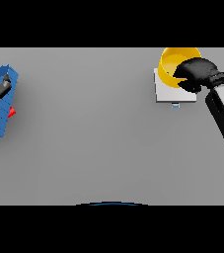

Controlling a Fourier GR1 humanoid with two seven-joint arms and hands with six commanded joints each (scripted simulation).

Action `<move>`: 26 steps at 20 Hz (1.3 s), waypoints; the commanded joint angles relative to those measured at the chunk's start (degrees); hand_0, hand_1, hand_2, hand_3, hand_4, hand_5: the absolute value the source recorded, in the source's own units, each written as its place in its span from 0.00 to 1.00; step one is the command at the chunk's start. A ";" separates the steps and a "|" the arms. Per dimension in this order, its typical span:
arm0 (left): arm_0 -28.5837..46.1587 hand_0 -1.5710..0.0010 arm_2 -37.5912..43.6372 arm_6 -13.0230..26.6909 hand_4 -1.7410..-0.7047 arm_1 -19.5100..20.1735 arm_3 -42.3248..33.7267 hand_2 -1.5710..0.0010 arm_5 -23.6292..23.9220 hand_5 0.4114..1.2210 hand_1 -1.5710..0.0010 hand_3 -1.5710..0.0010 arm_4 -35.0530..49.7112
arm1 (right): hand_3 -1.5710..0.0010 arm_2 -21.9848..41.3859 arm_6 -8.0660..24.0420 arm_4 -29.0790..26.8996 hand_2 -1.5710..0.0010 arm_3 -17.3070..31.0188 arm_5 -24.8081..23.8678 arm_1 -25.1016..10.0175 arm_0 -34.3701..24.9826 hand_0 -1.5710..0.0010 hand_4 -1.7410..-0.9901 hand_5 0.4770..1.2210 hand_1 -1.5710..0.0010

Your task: Pick up the red beaker and tilt it to pour out 1 green nut into yellow bowl. Pick up the yellow bowl and place it on the metallic measuring scale.

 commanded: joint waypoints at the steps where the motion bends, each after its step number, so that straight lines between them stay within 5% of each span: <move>1: 0.14 1.00 -0.09 0.54 0.98 0.11 -0.29 1.00 -0.24 0.34 1.00 1.00 -0.06 | 0.20 0.03 -1.05 0.46 0.07 2.16 -1.24 0.23 -0.26 0.00 0.00 1.00 0.00; 6: 0.18 1.00 0.04 0.82 0.98 0.11 -0.27 1.00 -0.29 0.33 1.00 1.00 0.02 | 0.14 -0.74 -2.33 1.17 0.11 10.62 -4.31 2.08 -1.76 0.00 0.00 1.00 0.00; 13: 0.16 1.00 -0.05 0.62 0.98 0.80 -0.68 1.00 -0.64 0.32 1.00 1.00 -0.30 | 0.07 -1.56 -5.72 0.23 0.15 15.05 -6.23 3.63 -2.21 0.04 0.00 1.00 0.00; 15: -0.29 1.00 -0.07 0.34 0.98 0.47 -0.28 1.00 -0.42 0.32 1.00 1.00 -0.26 | 0.12 -1.49 -5.57 0.15 0.12 15.43 -5.89 3.75 -2.36 0.08 0.01 1.00 0.04; 17: -0.45 1.00 -0.12 0.60 0.98 0.66 -0.12 1.00 -0.72 0.32 1.00 1.00 -0.33 | 0.30 -1.80 -4.88 -0.19 0.08 15.38 -5.51 4.20 -2.60 0.05 0.01 1.00 0.06; 18: -0.76 1.00 -0.57 0.49 0.98 -0.03 0.76 1.00 -0.13 0.32 1.00 1.00 -0.83 | 0.37 -2.07 -5.33 -0.26 0.18 15.61 -5.46 3.88 -2.66 0.08 0.07 1.00 0.15; 22: -0.23 1.00 -0.42 1.09 0.99 0.02 -0.09 1.00 -0.37 0.31 1.00 1.00 -0.49 | 0.58 -0.45 -4.84 1.47 0.58 15.47 -4.37 3.51 -2.84 0.60 0.20 0.69 0.64; 26: -0.54 1.00 -0.59 1.09 0.98 -0.38 0.30 1.00 0.22 0.31 1.00 1.00 -0.85 | 0.70 0.51 -7.39 2.33 0.81 16.43 -4.85 3.94 -3.38 0.83 0.25 0.56 0.85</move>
